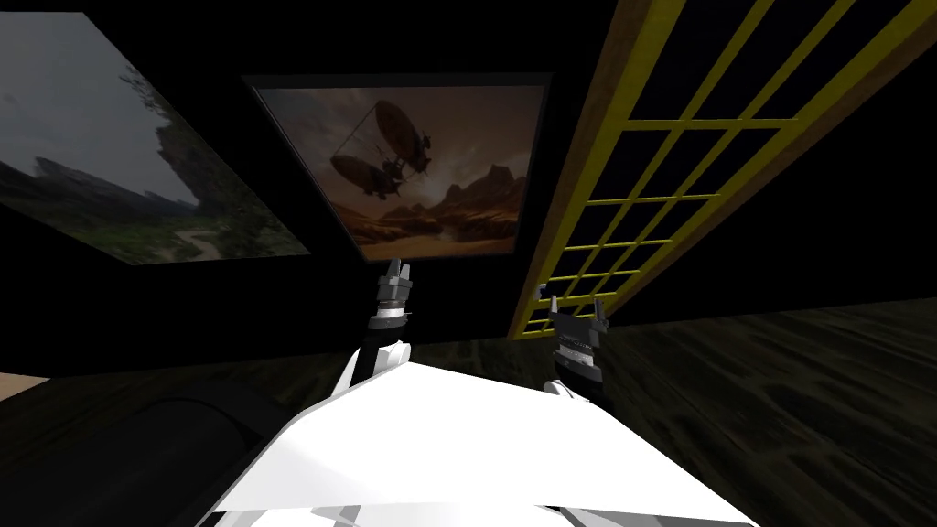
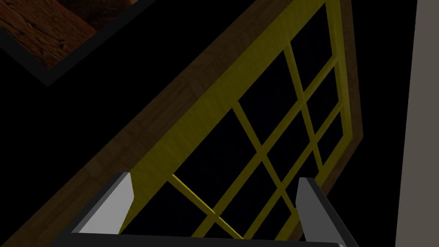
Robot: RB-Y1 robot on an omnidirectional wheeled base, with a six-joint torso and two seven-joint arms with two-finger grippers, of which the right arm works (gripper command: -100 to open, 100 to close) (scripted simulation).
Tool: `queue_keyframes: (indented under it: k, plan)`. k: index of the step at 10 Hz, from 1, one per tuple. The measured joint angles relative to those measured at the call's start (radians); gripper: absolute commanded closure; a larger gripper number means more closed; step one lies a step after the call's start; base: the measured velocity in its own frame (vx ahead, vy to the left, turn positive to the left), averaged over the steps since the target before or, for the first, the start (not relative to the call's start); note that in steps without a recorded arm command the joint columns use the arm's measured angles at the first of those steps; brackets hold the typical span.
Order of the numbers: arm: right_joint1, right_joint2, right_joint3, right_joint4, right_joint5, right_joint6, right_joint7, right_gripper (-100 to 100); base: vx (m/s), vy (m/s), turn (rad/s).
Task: Pull the door open
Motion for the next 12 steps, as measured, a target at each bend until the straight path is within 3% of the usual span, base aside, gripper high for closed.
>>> queue_keyframes:
  k: [2, 6, 11, 12]
  plan:
    - [0.009, -0.008, 0.012, 0.031, -0.035, -0.014, -0.040, -100, 0.052, -0.098, 0.204]
    - [0.005, -0.022, 0.039, 0.145, -0.104, -0.072, -0.123, -100, 0.047, -0.106, 0.205]
    - [0.032, -0.042, 0.080, 0.260, -0.191, -0.146, -0.233, -100, 0.032, -0.108, 0.211]
    - [0.026, -0.043, 0.085, 0.289, -0.209, -0.157, -0.252, -100, 0.040, -0.126, 0.224]
